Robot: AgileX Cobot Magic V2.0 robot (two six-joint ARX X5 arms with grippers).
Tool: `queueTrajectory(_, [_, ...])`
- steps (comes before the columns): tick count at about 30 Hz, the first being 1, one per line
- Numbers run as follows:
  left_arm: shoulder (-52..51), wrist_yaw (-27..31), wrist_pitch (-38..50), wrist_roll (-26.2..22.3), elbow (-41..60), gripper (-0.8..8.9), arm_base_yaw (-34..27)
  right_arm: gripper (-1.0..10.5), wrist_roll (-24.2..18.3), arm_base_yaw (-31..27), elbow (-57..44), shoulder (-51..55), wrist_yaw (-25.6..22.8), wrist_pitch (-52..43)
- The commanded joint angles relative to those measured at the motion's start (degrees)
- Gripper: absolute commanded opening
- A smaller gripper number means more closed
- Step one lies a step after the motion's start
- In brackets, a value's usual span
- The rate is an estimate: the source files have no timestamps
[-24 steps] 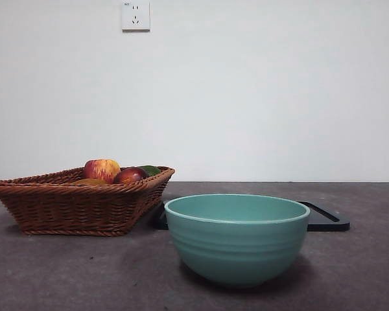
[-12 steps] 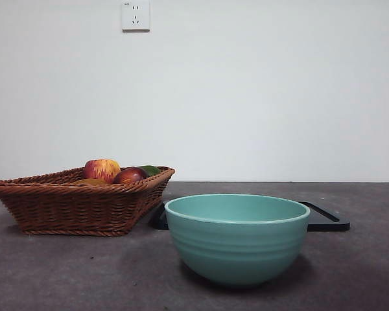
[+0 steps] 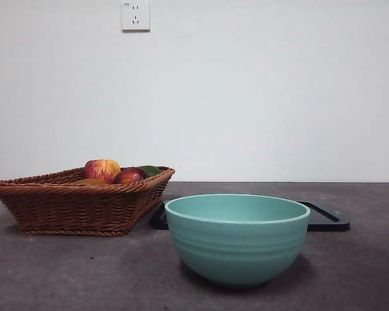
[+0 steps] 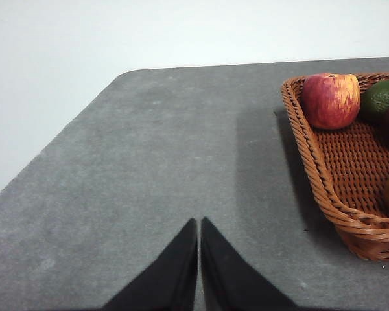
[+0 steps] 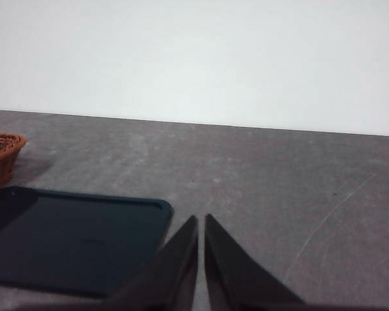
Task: Pick up the wifruite, put it on the bowl, pick up the plate, put it on desk
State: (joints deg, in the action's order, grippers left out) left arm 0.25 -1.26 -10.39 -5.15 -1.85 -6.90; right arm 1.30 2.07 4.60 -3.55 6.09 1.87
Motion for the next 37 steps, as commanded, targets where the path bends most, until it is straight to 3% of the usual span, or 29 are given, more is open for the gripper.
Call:
queueTrajectory(1, [-0.1,0.2,-0.4,0.3,1.2,0.07,-0.2,0.1,0.3,-0.1,-1.5,0.9,-0.2,-0.6])
queueTrajectory(13, [-0.1,0.2,-0.3,0.3,1.2,0.07,-0.2,0.1,1.1,-0.1,-4.0,3.3,-0.4,8.3])
queueTrajectory(37, [-0.1,0.2,-0.3,0.3,1.2,0.07,-0.2,0.1,1.1,-0.1,-4.0,3.3,-0.3,7.1])
